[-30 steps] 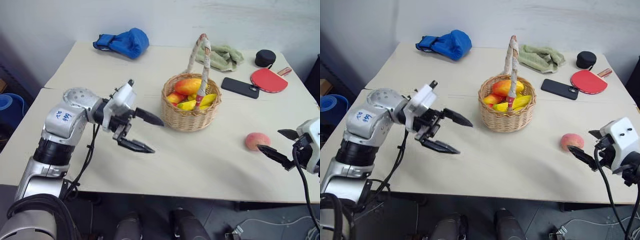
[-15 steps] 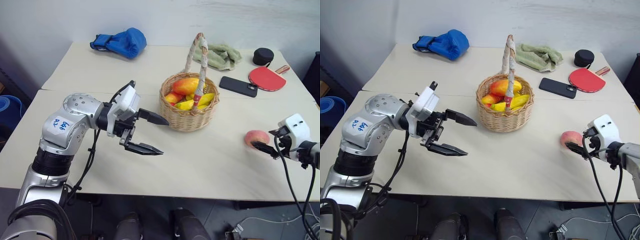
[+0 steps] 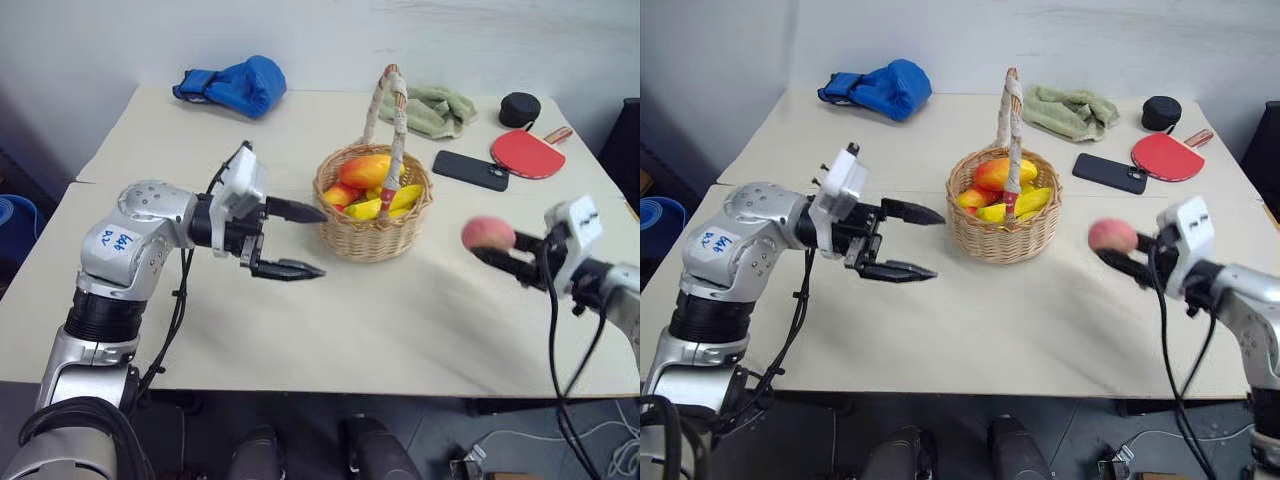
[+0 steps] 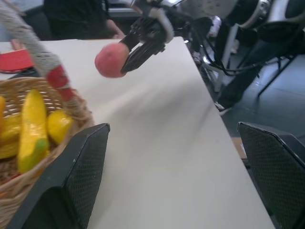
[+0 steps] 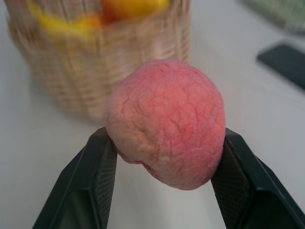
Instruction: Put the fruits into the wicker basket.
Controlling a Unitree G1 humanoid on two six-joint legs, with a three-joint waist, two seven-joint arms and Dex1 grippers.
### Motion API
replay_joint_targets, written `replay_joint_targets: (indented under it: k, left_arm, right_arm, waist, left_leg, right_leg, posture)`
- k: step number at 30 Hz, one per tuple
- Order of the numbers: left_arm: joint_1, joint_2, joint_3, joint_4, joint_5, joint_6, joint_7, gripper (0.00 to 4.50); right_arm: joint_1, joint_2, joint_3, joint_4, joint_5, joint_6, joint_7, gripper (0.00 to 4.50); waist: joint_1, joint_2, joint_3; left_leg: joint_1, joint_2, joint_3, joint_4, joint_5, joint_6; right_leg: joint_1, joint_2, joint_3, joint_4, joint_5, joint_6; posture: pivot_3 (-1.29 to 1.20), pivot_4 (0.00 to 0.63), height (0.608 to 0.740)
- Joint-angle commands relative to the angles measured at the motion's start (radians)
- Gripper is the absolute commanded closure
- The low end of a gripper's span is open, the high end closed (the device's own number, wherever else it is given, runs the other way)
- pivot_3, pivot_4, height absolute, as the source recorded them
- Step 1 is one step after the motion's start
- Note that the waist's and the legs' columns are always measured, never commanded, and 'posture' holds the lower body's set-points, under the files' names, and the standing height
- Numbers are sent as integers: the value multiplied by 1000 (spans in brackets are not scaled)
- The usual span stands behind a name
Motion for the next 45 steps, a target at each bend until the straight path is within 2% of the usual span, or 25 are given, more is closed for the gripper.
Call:
replay_joint_targets:
  k: [1, 4, 8, 12, 17, 22, 25, 28, 30, 36, 42, 45]
  left_arm:
    - [-24, 4, 42, 3, 0, -21, 23, 0]
    - [-39, -5, 49, 12, -5, -24, 36, 0]
    - [-49, -14, 47, 19, -1, -32, 44, 0]
    - [-49, -15, 49, 9, -5, -34, 54, 0]
    - [-32, -8, 58, -5, -7, -39, 67, 0]
    - [-22, -2, 68, -11, -10, -39, 75, 0]
    - [-22, -4, 74, -4, -8, -43, 74, 0]
    - [-29, -10, 70, 9, -1, -53, 71, 0]
    - [-39, -17, 66, 19, 1, -60, 69, 0]
    - [-66, -29, 55, 51, 9, -76, 57, 0]
    - [-85, -34, 52, 63, 15, -78, 53, 0]
    - [-83, -28, 57, 66, 16, -77, 51, 0]
  right_arm:
    - [-150, 52, 56, -35, 9, 28, -75, 2166]
    - [-274, 126, 172, 56, -65, 4, -90, 2166]
    - [-368, 188, 271, 206, -167, -50, -84, 2166]
    - [-434, 235, 315, 343, -234, -104, -71, 2166]
    - [-424, 217, 292, 307, -237, -109, -27, 430]
    - [-335, 129, 210, 141, -186, -30, -3, 430]
    - [-223, 87, 126, -51, -72, 81, 8, 430]
    - [-166, 128, 91, -194, 50, 177, -31, 430]
    - [-159, 167, 100, -240, 77, 204, -76, 430]
    - [-214, 279, 155, -183, 48, 193, -184, 430]
    - [-262, 347, 202, -108, 17, 147, -195, 430]
    - [-267, 362, 212, -111, 26, 129, -175, 1011]
  waist:
    - [0, 0, 0]
    - [2, 0, 0]
    - [10, 0, 0]
    - [3, 0, 0]
    - [1, 0, 0]
    - [6, 0, 0]
    - [8, 0, 0]
    - [1, 0, 0]
    - [-9, 0, 0]
    - [-18, 0, 0]
    - [-19, 0, 0]
    - [-19, 0, 0]
  left_leg:
    - [0, 0, -1, 0, 0, 0]
    - [0, 1, -3, -2, -1, -2]
    - [-9, 0, -2, 0, -1, -2]
    - [-11, 0, -1, 1, -1, -2]
    - [-11, 1, -1, 1, 0, -2]
    - [-11, 1, -1, 1, 0, -3]
    - [-11, 0, -2, 1, 0, -2]
    - [-11, 1, -2, 1, 0, -3]
    - [-9, 1, 0, 0, 1, -4]
    - [-8, 1, 0, 0, 1, -5]
    - [-8, 1, 0, -1, 1, -5]
    - [-8, 1, 0, -1, 1, -4]
  right_leg:
    - [-1, 0, -1, 1, 0, 0]
    - [-2, 0, -4, 2, 0, 0]
    - [-13, -2, -3, 7, 0, 0]
    - [-16, -2, -3, 7, 0, 0]
    - [-17, -2, -4, 10, 0, 0]
    - [-17, -2, -5, 10, 0, 0]
    - [-16, -2, -5, 10, 0, 0]
    - [-16, -2, -5, 10, 0, 0]
    - [-16, -1, -5, 10, 0, 0]
    - [-16, -1, -5, 13, 0, 0]
    - [-16, -1, -5, 12, 0, 0]
    - [-16, -2, -5, 12, 0, 0]
  posture:
    - [0, 150, 740]
    - [0, 150, 740]
    - [0, 150, 740]
    - [0, 150, 740]
    - [0, 150, 740]
    - [0, 150, 740]
    - [0, 150, 740]
    - [0, 150, 740]
    - [0, 150, 740]
    - [0, 150, 740]
    - [0, 150, 740]
    - [0, 150, 740]
